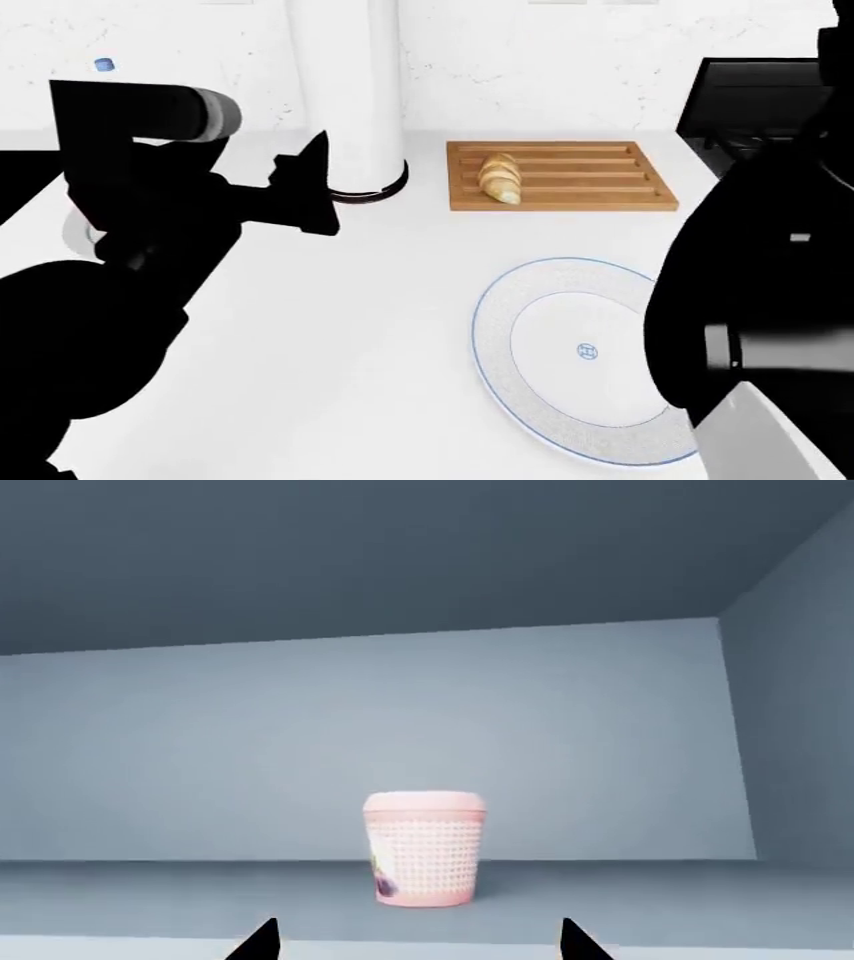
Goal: From the different types of pastries on the counter, select a croissant and place it on the cutting board. Then retrieve a jar of jam from the cabinet and place it alongside the croissant on the cutting board.
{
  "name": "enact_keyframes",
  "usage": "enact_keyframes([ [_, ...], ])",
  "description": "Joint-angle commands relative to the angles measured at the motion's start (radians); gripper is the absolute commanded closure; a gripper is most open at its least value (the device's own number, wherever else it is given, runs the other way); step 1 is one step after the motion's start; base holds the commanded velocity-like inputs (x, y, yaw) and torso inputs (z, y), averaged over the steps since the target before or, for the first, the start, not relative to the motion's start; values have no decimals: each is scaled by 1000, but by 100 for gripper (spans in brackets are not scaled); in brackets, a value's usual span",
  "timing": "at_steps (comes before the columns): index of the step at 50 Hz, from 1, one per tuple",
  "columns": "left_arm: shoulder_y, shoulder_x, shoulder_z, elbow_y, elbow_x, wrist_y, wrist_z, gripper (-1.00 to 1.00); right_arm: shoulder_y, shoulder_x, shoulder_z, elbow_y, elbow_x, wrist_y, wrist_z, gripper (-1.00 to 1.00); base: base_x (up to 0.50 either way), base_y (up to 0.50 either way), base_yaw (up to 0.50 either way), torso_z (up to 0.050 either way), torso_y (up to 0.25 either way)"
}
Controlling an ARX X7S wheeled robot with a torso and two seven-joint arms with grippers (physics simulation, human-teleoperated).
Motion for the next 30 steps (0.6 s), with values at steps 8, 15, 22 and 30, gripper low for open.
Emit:
enact_keyframes([
  [8,1,-9,-10,-3,-28,4,-8,-100,77,24,-98,265,62,-135,140,-100,0,0,0,0,0],
  [15,5,-14,-12,-8,-32,11,-5,-100,101,39,-135,276,67,-56,154,-100,0,0,0,0,0],
  [22,2,-14,-2,-23,-21,19,-1,-100,136,42,-139,307,93,71,166,-100,0,0,0,0,0],
  [30,1,-15,7,-18,-27,16,-12,-100,161,39,-124,339,127,154,167,-100,0,0,0,0,0],
])
